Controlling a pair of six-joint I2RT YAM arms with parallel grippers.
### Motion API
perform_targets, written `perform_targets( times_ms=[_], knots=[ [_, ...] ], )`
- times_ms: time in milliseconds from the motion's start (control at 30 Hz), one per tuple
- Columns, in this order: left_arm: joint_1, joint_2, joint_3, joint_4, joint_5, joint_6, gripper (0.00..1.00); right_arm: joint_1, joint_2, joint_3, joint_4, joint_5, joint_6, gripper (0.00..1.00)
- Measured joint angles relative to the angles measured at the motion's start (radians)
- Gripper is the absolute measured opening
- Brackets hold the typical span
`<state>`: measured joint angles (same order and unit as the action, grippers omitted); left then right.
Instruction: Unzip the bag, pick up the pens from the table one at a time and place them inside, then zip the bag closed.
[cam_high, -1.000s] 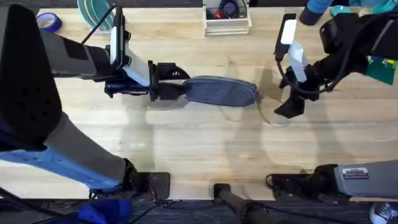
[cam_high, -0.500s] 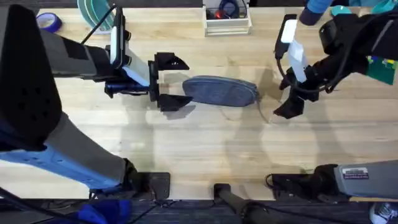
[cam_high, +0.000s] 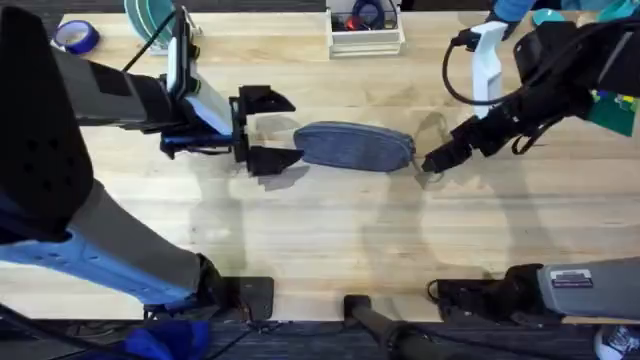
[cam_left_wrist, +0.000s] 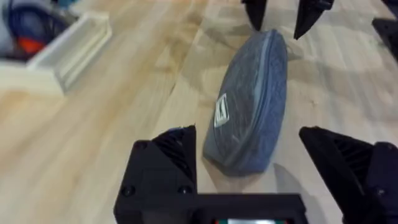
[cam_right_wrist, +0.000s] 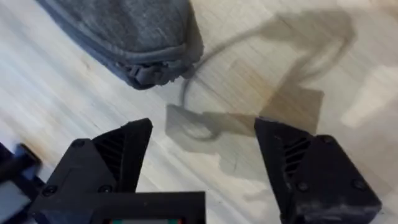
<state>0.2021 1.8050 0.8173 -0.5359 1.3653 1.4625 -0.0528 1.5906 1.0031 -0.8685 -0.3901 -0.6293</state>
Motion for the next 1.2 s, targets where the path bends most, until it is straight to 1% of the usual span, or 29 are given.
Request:
perform_targets(
  times_ms=[33, 67, 200, 333, 433, 567, 833, 1067, 1200],
  knots=[
    [0.009, -0.001, 0.003, -0.029, -0.011, -0.014, 0.993, 0.0, 0.0, 0.0, -0.002, 0.0, 0.023, 0.997],
    [0.031, -0.038, 0.03, -0.164, -0.091, -0.047, 0.995, 0.0, -0.013, 0.0, -0.024, 0.0, 0.072, 0.997],
    [0.032, -0.159, 0.122, -0.356, -0.244, -0.07, 0.995, 0.0, -0.099, 0.002, -0.046, 0.009, 0.125, 0.997],
    [0.032, -0.29, 0.209, -0.5, -0.372, -0.089, 0.995, 0.0, -0.215, 0.012, -0.062, 0.033, 0.179, 0.997],
    [0.032, -0.378, 0.243, -0.575, -0.449, -0.14, 0.995, 0.0, -0.303, 0.015, -0.092, 0.04, 0.212, 0.998],
    [0.032, -0.486, 0.267, -0.667, -0.519, -0.231, 0.995, 0.0, -0.422, 0.015, -0.153, 0.047, 0.244, 0.998],
    [0.032, -0.741, 0.276, -0.807, -0.626, -0.374, 0.995, 0.0, -0.65, 0.015, -0.211, 0.05, 0.289, 0.998],
    [0.032, -0.928, 0.276, -0.899, -0.68, -0.48, 0.995, 0.0, -0.833, 0.015, -0.246, 0.053, 0.31, 0.998],
    [0.032, -1.014, 0.276, -0.94, -0.689, -0.514, 0.994, 0.0, -0.898, 0.015, -0.262, 0.053, 0.312, 0.998]
  ],
)
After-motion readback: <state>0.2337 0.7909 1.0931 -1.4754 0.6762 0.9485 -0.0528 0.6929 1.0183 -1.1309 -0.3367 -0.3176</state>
